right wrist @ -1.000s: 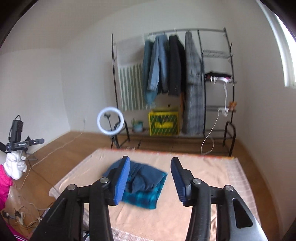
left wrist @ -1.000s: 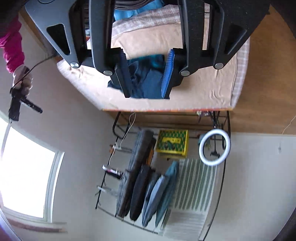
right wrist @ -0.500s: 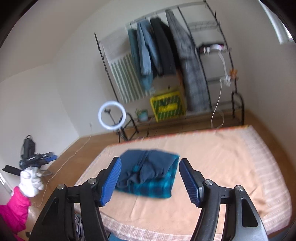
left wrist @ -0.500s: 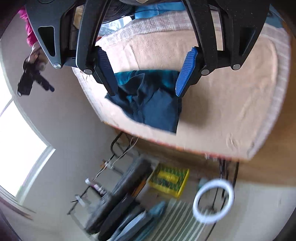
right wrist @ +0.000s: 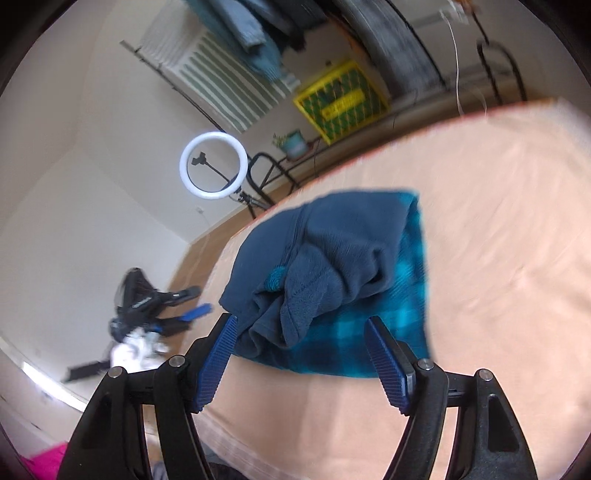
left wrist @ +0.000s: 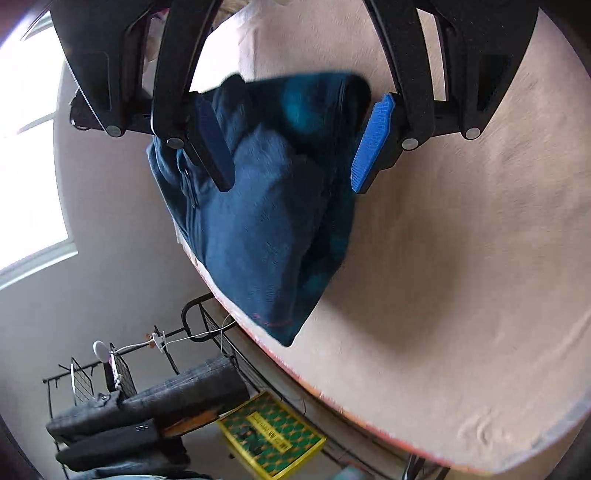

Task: Fold large clothes

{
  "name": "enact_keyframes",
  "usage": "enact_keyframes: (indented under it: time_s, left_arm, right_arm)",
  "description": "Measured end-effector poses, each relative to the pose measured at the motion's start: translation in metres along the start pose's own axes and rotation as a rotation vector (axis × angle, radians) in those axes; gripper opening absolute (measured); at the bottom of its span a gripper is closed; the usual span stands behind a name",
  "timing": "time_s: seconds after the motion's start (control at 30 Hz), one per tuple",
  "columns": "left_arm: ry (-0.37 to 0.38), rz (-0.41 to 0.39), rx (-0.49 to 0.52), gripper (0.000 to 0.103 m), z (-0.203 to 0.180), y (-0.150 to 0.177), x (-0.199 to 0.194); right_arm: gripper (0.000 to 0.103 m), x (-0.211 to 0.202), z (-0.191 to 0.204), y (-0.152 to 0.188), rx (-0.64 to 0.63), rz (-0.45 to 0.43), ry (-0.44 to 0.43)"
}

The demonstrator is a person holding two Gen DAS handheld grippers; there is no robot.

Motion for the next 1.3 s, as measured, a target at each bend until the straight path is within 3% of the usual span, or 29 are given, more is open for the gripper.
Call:
enact_keyframes:
  time_s: [0.07,0.1,0.13,0.17,0.2,0.23,0.3,0.33,0.47,0.57,0.6,0.67,0.73,0.83,1.0,1.17,1.27,1.3]
  left_arm:
    - [0.016,0.022,-0.002,0.067,0.0,-0.002,0.014]
    - [0.023,0.026,-0.001,0.058,-0.001,-0.003,0.018]
    - [0.026,0.033,0.0,0.049,-0.002,-0.004,0.024]
    - [0.028,0.046,-0.002,0.024,-0.002,-0.005,0.029]
    - [0.035,0.062,-0.005,0.01,-0.004,-0.004,0.034]
    - [0.037,0.064,-0.004,0.009,-0.006,-0.004,0.035]
    - [0.039,0.042,0.017,0.007,-0.015,-0.001,0.027]
    - [0.064,0.04,0.013,0.007,-0.019,0.001,0.019]
    - [0.105,0.018,0.048,0.007,-0.031,0.018,-0.018]
    - [0.058,0.041,0.063,0.007,-0.016,0.037,-0.019]
    - [0.011,0.062,0.088,0.007,-0.009,0.046,-0.011]
    - [-0.046,0.073,0.115,0.007,0.003,0.059,0.003]
    - [-0.051,0.041,0.137,0.007,0.006,0.062,0.005]
    - [-0.078,0.051,0.196,0.008,-0.005,0.062,-0.003]
    - [-0.125,0.036,0.288,0.011,-0.028,0.055,-0.036]
    - [-0.1,-0.081,0.362,0.011,-0.065,0.037,-0.075]
    - [-0.103,-0.135,0.409,0.011,-0.093,0.013,-0.075]
    - [-0.111,-0.148,0.435,0.011,-0.103,0.006,-0.072]
  right_arm:
    - [0.075,0.018,-0.005,0.001,0.026,0.009,-0.013]
    - [0.075,0.026,-0.006,0.001,0.037,0.017,-0.02]
    - [0.075,0.037,-0.008,0.002,0.052,0.029,-0.024]
    - [0.074,0.045,-0.009,0.002,0.058,0.043,-0.021]
    - [0.064,0.053,-0.01,0.001,0.063,0.055,-0.019]
    - [0.038,0.062,-0.012,0.002,0.075,0.076,-0.032]
    - [0.012,0.069,-0.014,0.003,0.107,0.108,-0.044]
    - [0.008,0.066,-0.012,0.003,0.112,0.106,-0.038]
    - [0.006,0.031,0.009,0.0,0.056,0.075,-0.076]
    - [0.006,0.003,0.014,0.012,0.023,0.051,-0.106]
    - [0.006,0.002,0.01,0.02,0.022,0.055,-0.101]
    - [0.005,0.017,-0.005,0.042,0.024,0.106,-0.027]
    - [0.005,0.035,-0.027,0.063,0.051,0.162,0.057]
    - [0.005,0.046,-0.041,0.076,0.08,0.171,0.066]
    - [0.005,0.033,-0.025,0.066,0.004,0.141,0.067]
    - [0.005,0.022,-0.009,0.063,-0.043,0.144,0.067]
    - [0.006,0.023,-0.004,0.063,-0.084,0.179,0.12]
    - [0.011,0.024,-0.003,0.062,-0.092,0.202,0.141]
Point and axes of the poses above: each gripper's, at about its wrist camera, not at the fingertips, and x roughly the way its jaws point, z to its left, y to its underside, the point moved 2 cm from there along x, roughly the way its jaws point, and after that the axes turned 7 degrees about -z, right-handed, at the moved point
